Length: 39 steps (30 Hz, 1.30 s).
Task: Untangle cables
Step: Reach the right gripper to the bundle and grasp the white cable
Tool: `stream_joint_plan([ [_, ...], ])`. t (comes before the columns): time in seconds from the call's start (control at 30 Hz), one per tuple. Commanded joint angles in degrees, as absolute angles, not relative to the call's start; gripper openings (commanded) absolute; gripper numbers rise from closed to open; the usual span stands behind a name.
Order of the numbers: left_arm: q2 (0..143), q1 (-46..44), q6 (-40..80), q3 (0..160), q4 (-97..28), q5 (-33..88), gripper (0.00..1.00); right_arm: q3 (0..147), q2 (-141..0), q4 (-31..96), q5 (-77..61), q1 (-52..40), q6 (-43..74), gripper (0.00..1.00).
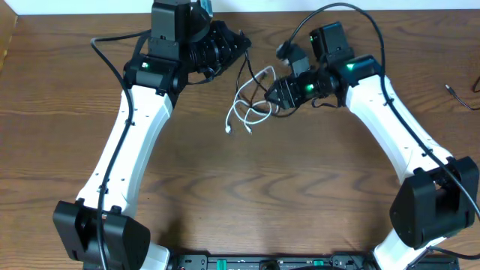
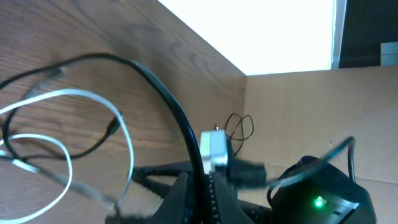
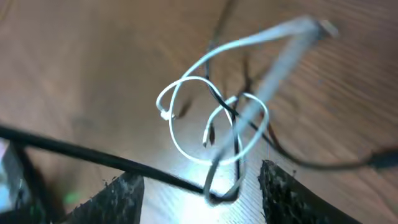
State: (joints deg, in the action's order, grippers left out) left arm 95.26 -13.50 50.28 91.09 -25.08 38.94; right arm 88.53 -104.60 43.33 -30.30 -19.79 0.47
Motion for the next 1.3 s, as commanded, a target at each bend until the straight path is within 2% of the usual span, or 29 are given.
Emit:
stream_joint_plan([
  [0.0,95.37,-13.19,47.09,90.72,-24.88,40.40,0.08,88.75,-104.68,42.41,-21.02,-20.38,17.04,0.57],
  [0.07,95.37,-13.19,45.89,90.72,-24.95,40.99,0.07,88.73,-105.36,41.93,-18.31,-20.86,21.58,0.62],
  [0.43,95.37,-13.19,39.42,90.70,-29.80,41.65,0.07,88.73,-108.05,27.77,-19.03,-21.37,27.00,0.60],
  [0.6,95.37,-13.19,32.05,90.72,-31.68,44.47,0.07,88.73,-108.07,27.11,-18.33,-20.86,26.92,0.59],
  [0.97,95.37,-13.19,30.52,90.70,-32.53,44.36,0.07,88.71,-111.81,28.25,-26.39,-23.38,27.68,0.56],
  [1.07,95.37,-13.19,30.39,90.70,-32.53,44.34,0.07,88.71,-113.47,30.50,-25.98,-24.32,28.27,0.45],
  [1.23,95.37,-13.19,27.24,90.70,-32.64,44.05,0.07,88.71,-114.76,34.46,-20.62,-23.90,28.21,0.01],
  [1.27,95.37,-13.17,25.74,90.72,-33.43,42.94,0.07,88.73,-114.63,34.92,-18.22,-23.27,27.77,0.01],
])
